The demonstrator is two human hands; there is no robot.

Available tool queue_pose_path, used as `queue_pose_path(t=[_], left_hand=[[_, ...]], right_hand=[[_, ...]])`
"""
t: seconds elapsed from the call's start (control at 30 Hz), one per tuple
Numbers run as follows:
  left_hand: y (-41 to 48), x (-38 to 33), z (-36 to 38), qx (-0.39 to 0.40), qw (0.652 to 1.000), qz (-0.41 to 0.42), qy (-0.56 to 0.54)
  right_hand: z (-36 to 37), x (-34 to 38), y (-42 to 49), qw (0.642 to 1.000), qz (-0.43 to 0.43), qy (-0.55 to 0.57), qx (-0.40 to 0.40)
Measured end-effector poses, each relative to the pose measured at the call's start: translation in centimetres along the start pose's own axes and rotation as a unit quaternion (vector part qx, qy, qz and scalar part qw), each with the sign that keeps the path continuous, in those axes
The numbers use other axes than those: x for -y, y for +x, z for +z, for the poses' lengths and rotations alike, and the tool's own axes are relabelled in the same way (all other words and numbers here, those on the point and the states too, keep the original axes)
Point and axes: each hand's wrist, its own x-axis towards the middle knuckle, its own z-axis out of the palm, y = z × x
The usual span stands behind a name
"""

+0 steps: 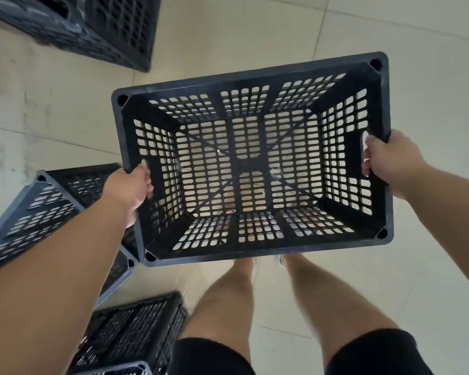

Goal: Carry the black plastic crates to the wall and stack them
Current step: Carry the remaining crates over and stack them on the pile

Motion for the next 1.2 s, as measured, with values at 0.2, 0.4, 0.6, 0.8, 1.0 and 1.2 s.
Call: queue_pose_path(t=[0.2, 0.4, 0.6, 0.8, 1.0, 1.2], left_hand=[[-9.4, -3.9, -3.1, 0.008, 0.998, 0.049, 0.044], [-19.1, -8.0, -6.1, 0.037, 0.992, 0.091, 0.074], [-27.2, -11.0, -9.4, 0.050, 0.981, 0.132, 0.132], [-33.4, -14.3, -12.3, 0.089, 0.973, 0.156, 0.144], [-40.4, -17.2, -13.2, 0.141, 0.955, 0.204, 0.164], [-47.5, -18.9, -10.8, 0.161, 0.923, 0.286, 0.203]], right_hand=[[-8.7, 0.8, -8.5, 0.999, 0.029, 0.030, -0.010], [-17.3, 1.3, -18.7, 0.995, 0.053, 0.072, -0.042], [-23.4, 0.2, -28.2, 0.989, 0.078, 0.103, -0.078], [-28.3, 0.3, -36.4, 0.985, 0.075, 0.111, -0.108], [-32.3, -1.5, -44.4, 0.967, 0.094, 0.164, -0.171], [-36.2, -4.8, -50.3, 0.928, 0.103, 0.289, -0.213]])
